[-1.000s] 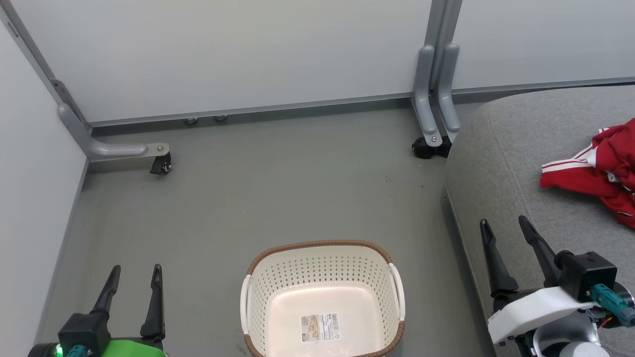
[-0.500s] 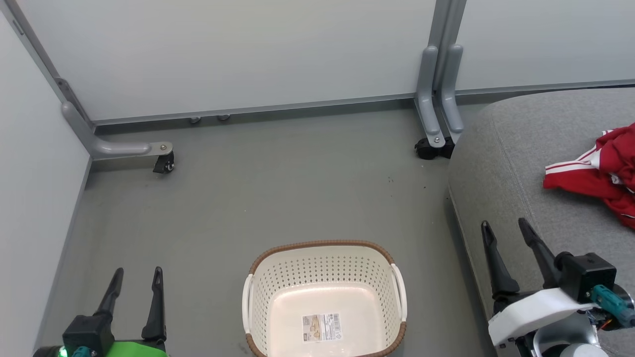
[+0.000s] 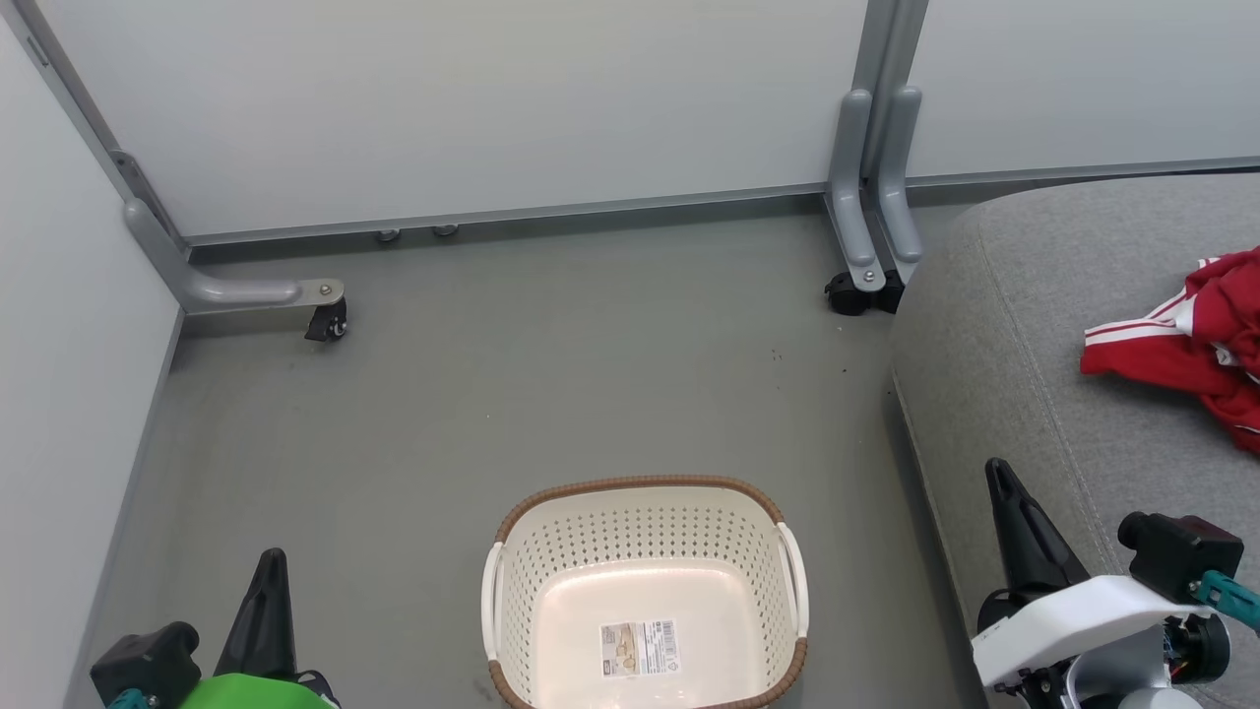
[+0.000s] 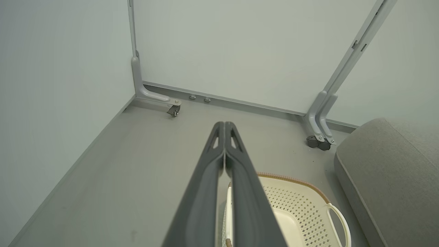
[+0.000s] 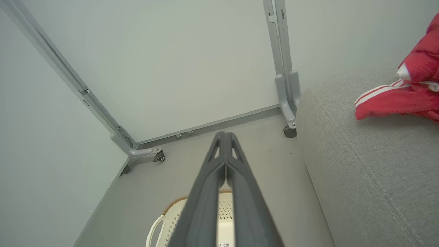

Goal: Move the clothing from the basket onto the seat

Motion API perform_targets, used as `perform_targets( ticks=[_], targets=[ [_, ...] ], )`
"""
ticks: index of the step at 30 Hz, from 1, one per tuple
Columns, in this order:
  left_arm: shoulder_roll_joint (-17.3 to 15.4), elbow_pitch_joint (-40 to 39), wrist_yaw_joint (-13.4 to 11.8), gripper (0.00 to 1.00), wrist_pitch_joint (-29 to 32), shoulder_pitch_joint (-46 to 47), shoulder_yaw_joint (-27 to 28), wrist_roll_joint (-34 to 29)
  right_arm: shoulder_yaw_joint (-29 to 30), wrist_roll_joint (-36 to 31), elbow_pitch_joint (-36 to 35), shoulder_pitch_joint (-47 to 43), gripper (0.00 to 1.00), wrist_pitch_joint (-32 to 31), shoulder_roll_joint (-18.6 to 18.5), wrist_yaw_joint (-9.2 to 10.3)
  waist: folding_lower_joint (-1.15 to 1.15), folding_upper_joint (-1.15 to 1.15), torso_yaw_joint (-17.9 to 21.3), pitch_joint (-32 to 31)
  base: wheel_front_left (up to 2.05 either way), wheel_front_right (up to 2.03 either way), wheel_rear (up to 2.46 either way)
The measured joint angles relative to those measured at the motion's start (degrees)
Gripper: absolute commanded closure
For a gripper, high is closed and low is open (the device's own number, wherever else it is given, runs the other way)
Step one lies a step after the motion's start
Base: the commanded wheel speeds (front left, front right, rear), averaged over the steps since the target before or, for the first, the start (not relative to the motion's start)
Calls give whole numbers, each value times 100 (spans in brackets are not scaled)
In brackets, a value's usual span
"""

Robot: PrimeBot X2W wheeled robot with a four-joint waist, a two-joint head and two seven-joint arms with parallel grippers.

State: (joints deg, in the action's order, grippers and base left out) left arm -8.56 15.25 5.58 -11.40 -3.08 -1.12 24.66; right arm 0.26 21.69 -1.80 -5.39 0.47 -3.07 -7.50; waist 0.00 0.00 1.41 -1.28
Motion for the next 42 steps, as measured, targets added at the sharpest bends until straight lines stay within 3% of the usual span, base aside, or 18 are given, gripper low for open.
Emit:
perform_targets(
  ticks=[20, 42],
  targets=[
    [144, -34, 48, 100, 472, 182, 191, 1796, 34, 1970, 420, 273, 100, -92, -83, 1, 0, 0, -24, 26, 0, 0, 0],
    [269, -52, 94, 100, 883, 397, 366, 3309, 112, 3628, 775, 532, 100, -192, -120, 1, 0, 0, -51, 54, 0, 0, 0]
  ],
)
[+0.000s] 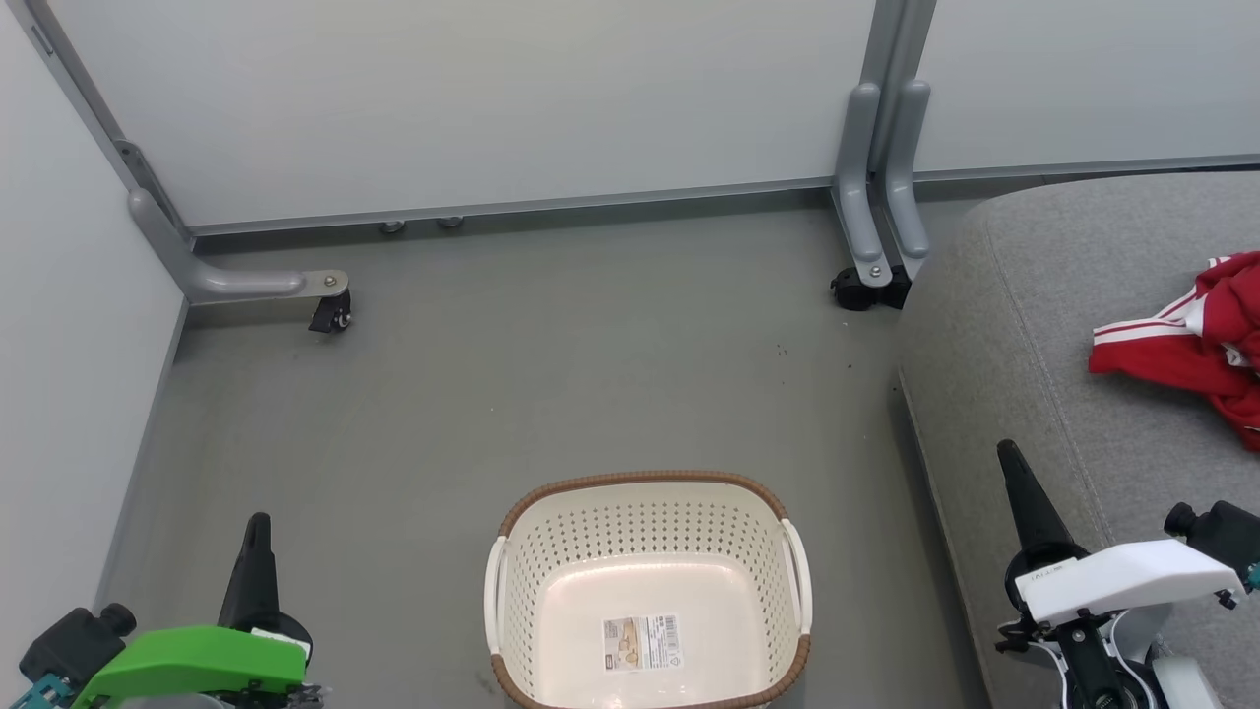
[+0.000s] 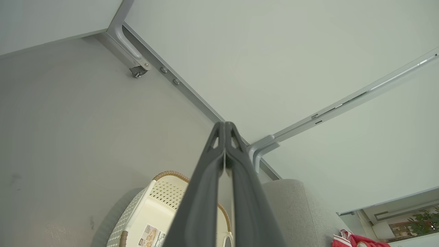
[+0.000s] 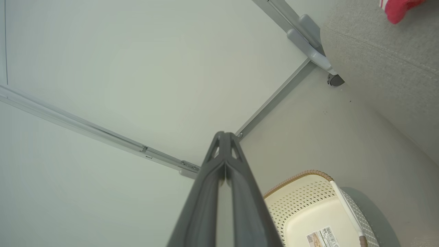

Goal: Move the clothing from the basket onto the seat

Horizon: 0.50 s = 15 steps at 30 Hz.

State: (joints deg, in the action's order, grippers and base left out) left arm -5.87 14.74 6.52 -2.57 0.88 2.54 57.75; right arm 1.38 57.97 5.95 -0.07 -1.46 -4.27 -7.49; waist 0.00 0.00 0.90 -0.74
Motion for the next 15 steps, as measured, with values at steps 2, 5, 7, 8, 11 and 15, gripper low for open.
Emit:
perform_targets(
  ticks=[2, 5, 7, 8, 11, 15],
  targets=[
    [10, -3, 1, 100, 32, 34, 20, 145, 9, 147, 30, 37, 100, -8, -2, 0, 0, 0, -3, 3, 0, 0, 0],
    [26, -8, 2, 100, 88, 57, 43, 332, 19, 333, 75, 52, 100, -32, -3, 0, 0, 0, -6, 6, 0, 0, 0],
    [42, -9, 3, 100, 104, 73, 57, 438, 29, 463, 105, 69, 100, -44, -4, 0, 0, 0, -9, 9, 0, 0, 0],
    [49, -10, 3, 100, 133, 86, 65, 505, 34, 527, 118, 81, 100, -47, -4, 0, 0, 0, -10, 10, 0, 0, 0],
    [67, -13, 9, 100, 167, 104, 82, 682, 48, 705, 152, 109, 100, -51, -5, 0, 0, 0, -14, 14, 0, 0, 0],
    [88, -15, 10, 100, 236, 131, 104, 913, 68, 948, 205, 165, 100, -82, -7, 0, 0, 0, -19, 19, 0, 0, 0]
  ],
)
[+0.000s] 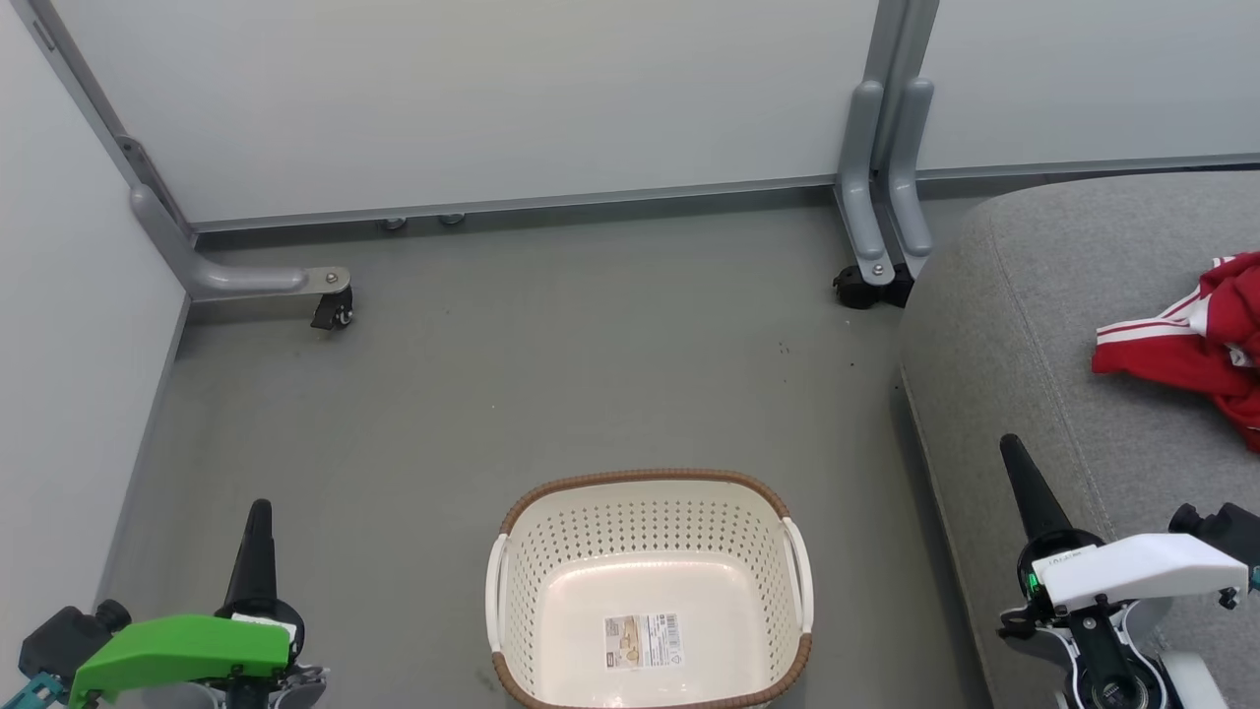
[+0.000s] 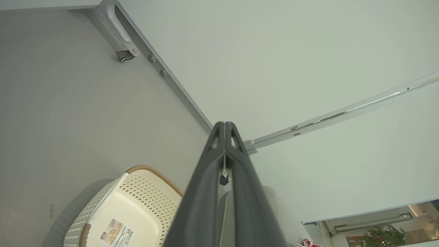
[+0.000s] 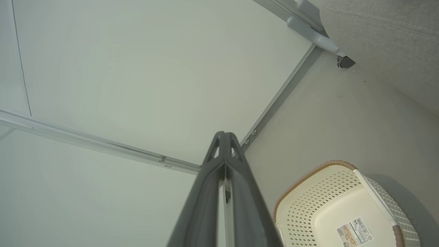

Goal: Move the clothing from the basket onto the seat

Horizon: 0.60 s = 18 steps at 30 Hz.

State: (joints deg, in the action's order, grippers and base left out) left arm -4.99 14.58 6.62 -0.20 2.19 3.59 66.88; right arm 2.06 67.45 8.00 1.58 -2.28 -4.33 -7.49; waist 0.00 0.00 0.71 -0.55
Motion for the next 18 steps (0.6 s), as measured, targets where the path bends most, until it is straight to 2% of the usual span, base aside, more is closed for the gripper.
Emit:
perform_targets(
  ticks=[18],
  targets=[
    [73, -15, 37, 100, 250, 128, 111, 924, 87, 975, 224, 138, 100, -79, 0, 1, 0, 0, -23, 23, 0, 0, 0]
  ],
)
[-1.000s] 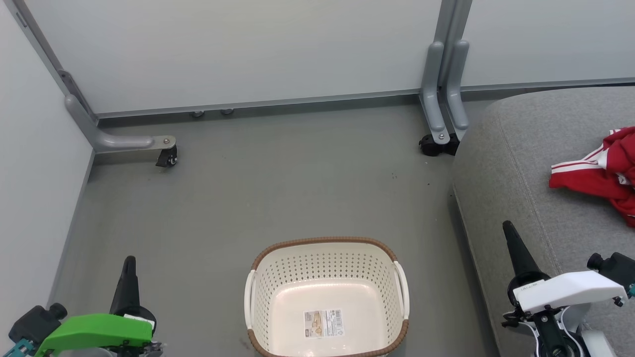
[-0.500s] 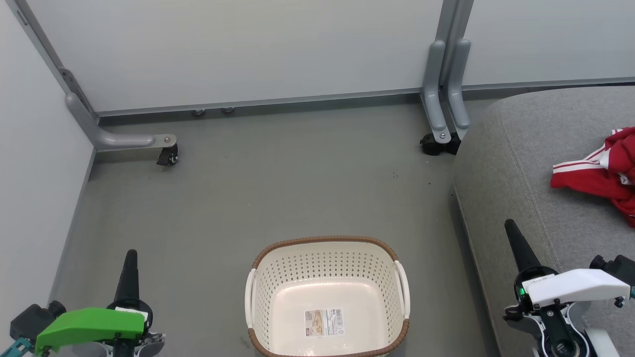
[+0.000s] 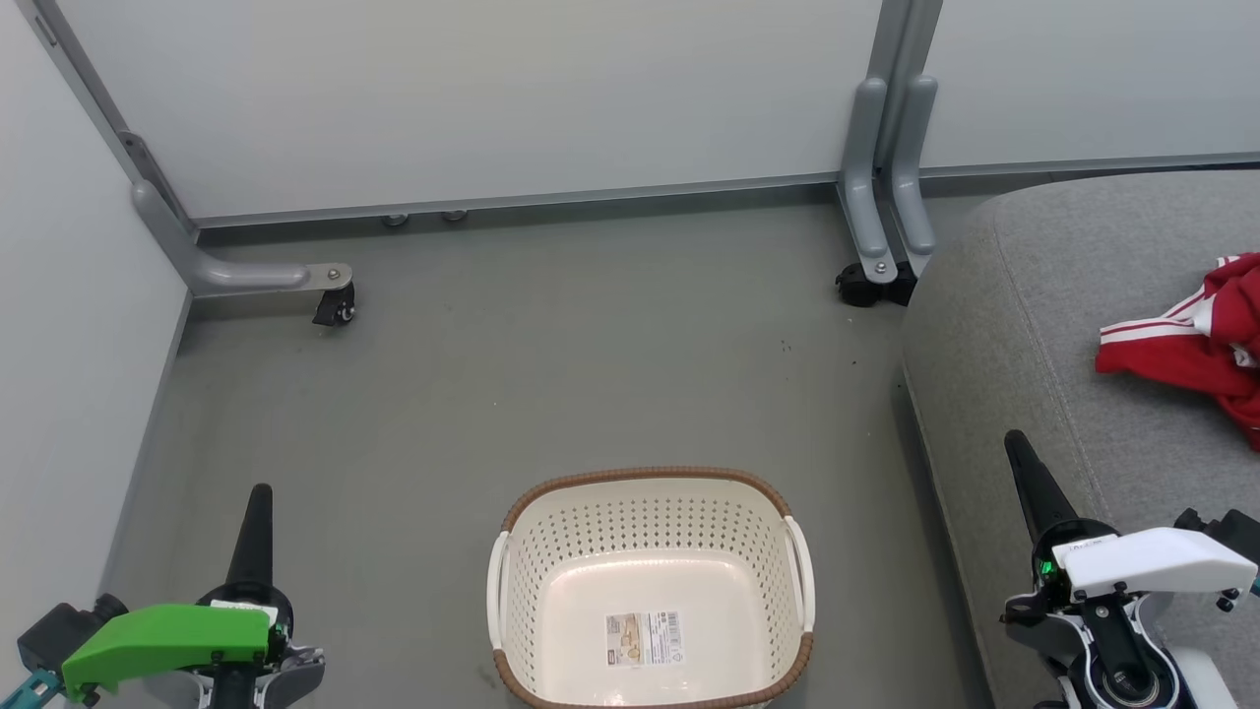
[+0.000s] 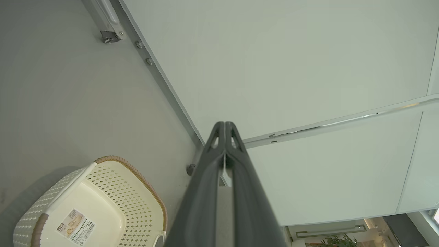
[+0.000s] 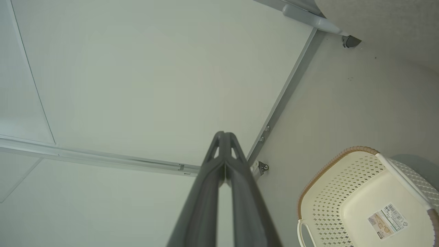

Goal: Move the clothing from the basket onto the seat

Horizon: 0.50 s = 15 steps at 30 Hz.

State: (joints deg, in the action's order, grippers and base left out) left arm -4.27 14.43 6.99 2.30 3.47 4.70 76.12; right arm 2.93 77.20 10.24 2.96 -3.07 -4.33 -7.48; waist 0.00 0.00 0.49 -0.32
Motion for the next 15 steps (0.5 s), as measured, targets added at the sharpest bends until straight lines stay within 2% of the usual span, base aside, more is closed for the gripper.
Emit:
perform_targets(
  ticks=[15],
  targets=[
    [57, -12, 8, 100, 174, 101, 74, 660, 63, 686, 152, 113, 100, -88, 1, 0, 0, 0, -18, 19, 0, 0, 0]
  ],
)
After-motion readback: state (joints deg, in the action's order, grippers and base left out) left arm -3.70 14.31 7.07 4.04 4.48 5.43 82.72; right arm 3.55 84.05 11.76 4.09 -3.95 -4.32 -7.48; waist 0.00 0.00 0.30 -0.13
